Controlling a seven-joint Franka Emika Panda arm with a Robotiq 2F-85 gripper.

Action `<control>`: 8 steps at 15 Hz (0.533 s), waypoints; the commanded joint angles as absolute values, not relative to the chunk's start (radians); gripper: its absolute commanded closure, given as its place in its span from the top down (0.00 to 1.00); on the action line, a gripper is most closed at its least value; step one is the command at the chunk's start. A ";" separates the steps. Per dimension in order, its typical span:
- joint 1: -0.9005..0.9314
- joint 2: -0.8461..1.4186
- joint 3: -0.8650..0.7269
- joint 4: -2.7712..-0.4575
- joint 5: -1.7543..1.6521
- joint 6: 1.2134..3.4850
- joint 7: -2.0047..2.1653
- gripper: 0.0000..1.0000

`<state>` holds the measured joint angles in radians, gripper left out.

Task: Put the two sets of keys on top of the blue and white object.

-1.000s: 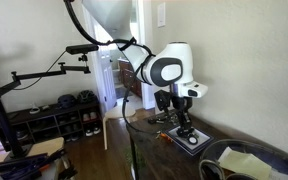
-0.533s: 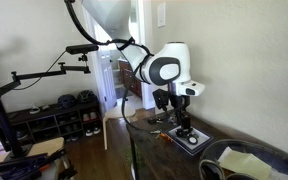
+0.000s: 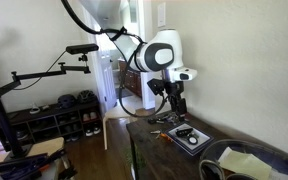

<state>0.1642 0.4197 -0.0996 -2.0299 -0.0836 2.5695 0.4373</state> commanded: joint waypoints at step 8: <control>0.202 0.348 -0.040 -2.050 -0.090 2.471 0.471 1.00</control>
